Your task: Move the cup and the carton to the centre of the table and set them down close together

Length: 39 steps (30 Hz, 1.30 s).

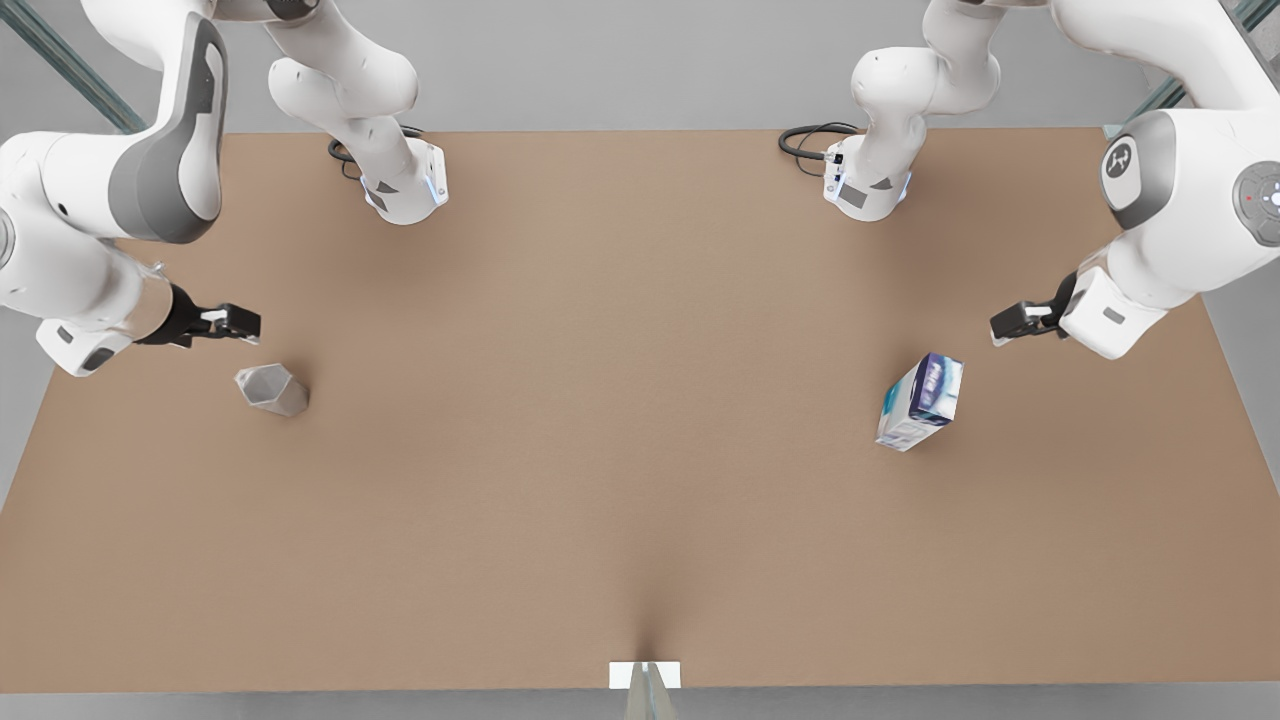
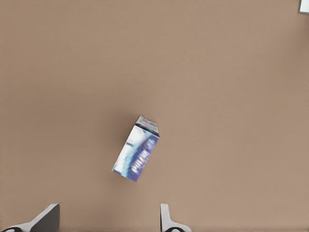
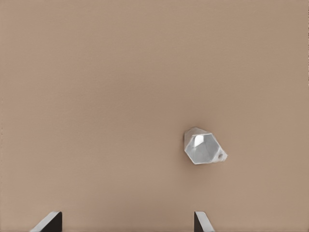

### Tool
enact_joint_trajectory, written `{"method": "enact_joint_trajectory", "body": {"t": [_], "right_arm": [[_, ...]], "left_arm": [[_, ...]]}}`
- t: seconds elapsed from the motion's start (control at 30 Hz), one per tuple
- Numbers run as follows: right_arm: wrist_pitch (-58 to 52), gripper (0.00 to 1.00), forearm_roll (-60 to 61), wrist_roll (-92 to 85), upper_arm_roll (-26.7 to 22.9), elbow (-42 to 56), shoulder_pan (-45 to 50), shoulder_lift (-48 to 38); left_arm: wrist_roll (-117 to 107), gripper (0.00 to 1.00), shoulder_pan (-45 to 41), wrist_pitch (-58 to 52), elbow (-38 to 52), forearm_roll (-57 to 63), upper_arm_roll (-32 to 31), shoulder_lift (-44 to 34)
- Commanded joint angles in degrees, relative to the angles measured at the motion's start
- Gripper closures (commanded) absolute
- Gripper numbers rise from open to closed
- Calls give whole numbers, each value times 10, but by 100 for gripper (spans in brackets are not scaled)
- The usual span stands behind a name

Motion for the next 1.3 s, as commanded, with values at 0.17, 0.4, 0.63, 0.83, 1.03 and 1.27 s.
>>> {"method": "enact_joint_trajectory", "body": {"t": [0.17,0.4,0.63,0.83,1.03,1.27], "right_arm": [[83,0,4,-26,-2,-15,-37,61],[244,0,5,-44,-2,-165,-69,57],[327,0,6,-72,-2,-222,-91,80],[331,0,32,-76,-2,-263,-90,82],[343,0,9,-70,-2,-281,-95,95],[356,0,23,-73,-2,-295,-105,118]], "left_arm": [[-4,0,0,10,-34,0,-1,-2],[-4,0,0,17,-36,0,0,-1],[-2,0,0,17,-37,0,0,2],[-1,0,0,17,-37,0,0,2],[-5,0,0,16,-37,0,0,2],[-5,0,0,17,-38,0,0,2]]}}
